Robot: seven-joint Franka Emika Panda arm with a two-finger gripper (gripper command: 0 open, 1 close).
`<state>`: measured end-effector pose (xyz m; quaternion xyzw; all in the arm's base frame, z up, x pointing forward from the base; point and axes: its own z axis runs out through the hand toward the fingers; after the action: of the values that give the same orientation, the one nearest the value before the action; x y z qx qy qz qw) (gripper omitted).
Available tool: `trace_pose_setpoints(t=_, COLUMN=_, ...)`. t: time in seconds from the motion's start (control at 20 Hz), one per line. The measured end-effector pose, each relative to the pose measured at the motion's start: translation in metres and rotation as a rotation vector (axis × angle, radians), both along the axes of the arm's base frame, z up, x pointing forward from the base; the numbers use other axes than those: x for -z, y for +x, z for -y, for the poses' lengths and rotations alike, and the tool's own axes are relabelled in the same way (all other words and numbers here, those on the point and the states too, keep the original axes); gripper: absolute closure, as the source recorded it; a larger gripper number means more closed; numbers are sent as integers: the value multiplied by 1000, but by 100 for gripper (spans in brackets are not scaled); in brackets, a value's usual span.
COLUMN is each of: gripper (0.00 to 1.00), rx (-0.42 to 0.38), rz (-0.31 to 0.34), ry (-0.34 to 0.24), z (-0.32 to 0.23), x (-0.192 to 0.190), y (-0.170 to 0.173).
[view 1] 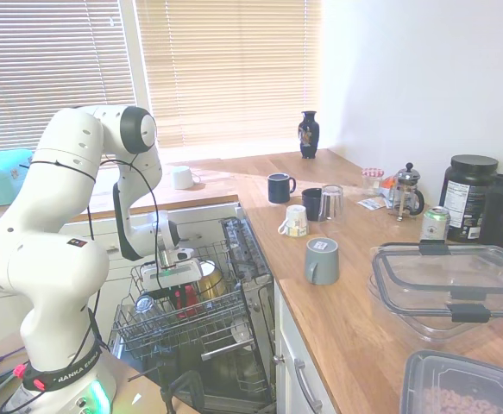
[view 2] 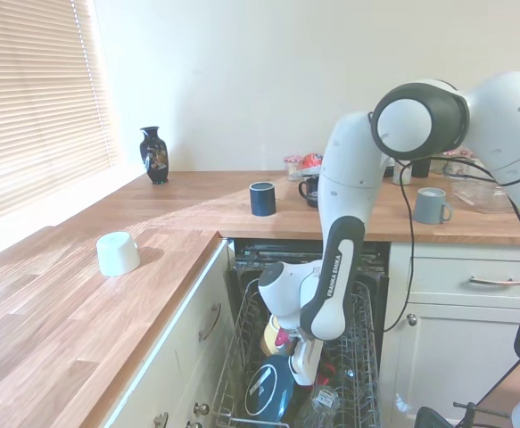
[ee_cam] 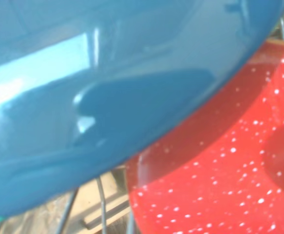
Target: Unload the red mug from the dishwasher
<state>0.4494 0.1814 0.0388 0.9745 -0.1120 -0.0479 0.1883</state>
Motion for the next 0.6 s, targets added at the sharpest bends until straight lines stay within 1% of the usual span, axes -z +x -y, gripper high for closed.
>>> trace_pose_setpoints(t=0.2, gripper=100, rx=26, rz=6, ry=12, z=0, x=-6, y=1)
trace_pose_setpoints(t=0.3, gripper=100, rx=28, rz=18, ry=20, z=-2, x=-17, y=0)
trace_pose_setpoints(t=0.45, gripper=100, rx=34, rz=53, ry=49, z=-11, x=-49, y=-2)
trace_pose_setpoints(t=0.55, gripper=100, rx=44, rz=87, ry=77, z=-18, x=-81, y=-2)
trace_pose_setpoints(t=0.6, gripper=100, rx=45, rz=116, ry=93, z=-21, x=-100, y=1)
